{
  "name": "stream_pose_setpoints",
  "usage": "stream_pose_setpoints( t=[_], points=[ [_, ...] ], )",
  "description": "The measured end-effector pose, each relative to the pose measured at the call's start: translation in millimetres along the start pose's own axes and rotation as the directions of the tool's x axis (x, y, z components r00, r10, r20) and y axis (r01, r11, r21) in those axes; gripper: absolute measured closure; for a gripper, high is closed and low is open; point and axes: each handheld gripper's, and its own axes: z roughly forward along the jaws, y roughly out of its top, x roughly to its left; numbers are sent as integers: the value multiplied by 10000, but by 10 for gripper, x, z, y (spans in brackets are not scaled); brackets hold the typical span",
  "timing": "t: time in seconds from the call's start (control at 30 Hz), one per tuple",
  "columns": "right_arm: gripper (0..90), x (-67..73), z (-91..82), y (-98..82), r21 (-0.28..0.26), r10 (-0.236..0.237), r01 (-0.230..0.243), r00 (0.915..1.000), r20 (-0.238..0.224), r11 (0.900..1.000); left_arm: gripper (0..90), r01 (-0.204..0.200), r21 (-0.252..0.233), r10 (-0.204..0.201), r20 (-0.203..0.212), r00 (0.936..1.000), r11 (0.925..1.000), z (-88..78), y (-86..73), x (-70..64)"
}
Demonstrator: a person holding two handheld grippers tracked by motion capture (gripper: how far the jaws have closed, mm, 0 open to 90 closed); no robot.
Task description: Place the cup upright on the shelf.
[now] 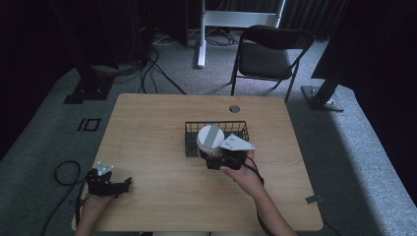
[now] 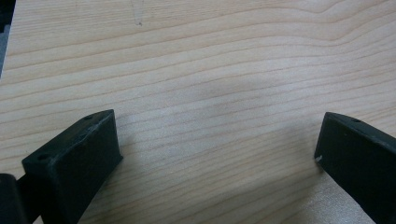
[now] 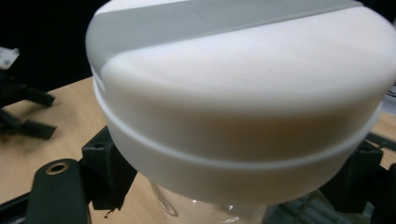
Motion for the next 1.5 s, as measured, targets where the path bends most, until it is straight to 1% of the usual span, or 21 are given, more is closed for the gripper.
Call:
stream_pose_setpoints(
  t=[0.1,0.17,0.23,0.3,0.37,0.43,0.5,0.53,0.57,0.6,0.67,0.73,0.8,0.87,0.93,0.97,1.03,1.1,1.27,1.43,1.5],
  points=[
    [184,-62,6,74,-103,79,-75,9991,407,9999,1,18,2,-18,4,10000,10000,0,0,-1],
    [184,-92,6,108,-129,23,-15,9982,605,9999,2,17,3,-17,6,10000,10000,0,0,-1],
    [184,-106,8,120,-171,55,-44,9978,666,9998,2,14,15,-14,8,10000,10000,-1,0,-1],
    [184,-154,18,159,-247,97,-73,9949,1005,9997,2,17,5,-17,3,10000,10000,0,0,-1],
    [184,-187,29,178,-266,212,-181,9924,1209,9995,2,16,-1,-16,2,10000,10000,0,-1,-1],
    [184,-217,45,193,-236,111,-74,9868,1616,9997,2,18,2,-18,4,10000,10000,0,-1,-1],
    [184,-248,63,202,-235,164,-122,9818,1893,9996,1,16,4,-16,5,10000,10000,0,0,-1],
    [184,-255,73,203,-203,30,14,9772,2123,9998,2,15,6,-15,7,10000,10000,0,0,-1],
    [184,-269,82,205,-179,59,-19,9738,2273,9998,1,15,3,-15,4,10000,10000,0,0,-1],
    [184,-284,90,207,-210,204,-160,9722,2331,9997,1,15,0,-15,6,10000,10000,0,-1,-1],
    [184,-309,110,205,-217,185,-132,9644,2639,9997,1,-3,16,3,7,10000,10000,-1,0,0],
    [184,-339,131,198,-178,262,-221,9596,2803,9996,1,-1,15,1,7,10000,10000,-1,-1,0],
    [184,-367,154,182,-68,190,-177,9507,3094,9998,1,14,2,-14,-2,10000,10000,0,0,-1],
    [184,-386,165,175,-46,284,-283,9494,3129,9996,1,27,3,-27,8,10000,10000,0,-1,-2],
    [184,-454,189,148,-65,461,-466,9408,3358,9989,1,5,10,-5,7,10000,10000,-1,0,0],
    [184,-474,194,140,-80,536,-541,9384,3413,9985,2,5,10,-5,7,10000,10000,-1,0,0],
    [184,-474,194,140,-80,536,-541,9384,3413,9985,2,10,6,-10,7,10000,10000,0,-1,-1],
    [184,-525,226,119,12,596,-644,9310,3601,9979,1,6,14,-6,5,10000,10000,-1,0,-1],
    [184,-573,286,93,182,721,-854,9220,3804,9962,1,6,14,-6,5,10000,10000,-1,0,-1],
    [184,-592,355,54,440,801,-1056,9168,3913,9934,1,22,13,-22,10,10000,10000,-1,-1,-2],
    [184,-599,381,35,529,900,-1197,9169,3888,9914,2,24,8,-24,10,10000,10000,0,-1,-2]
  ],
)
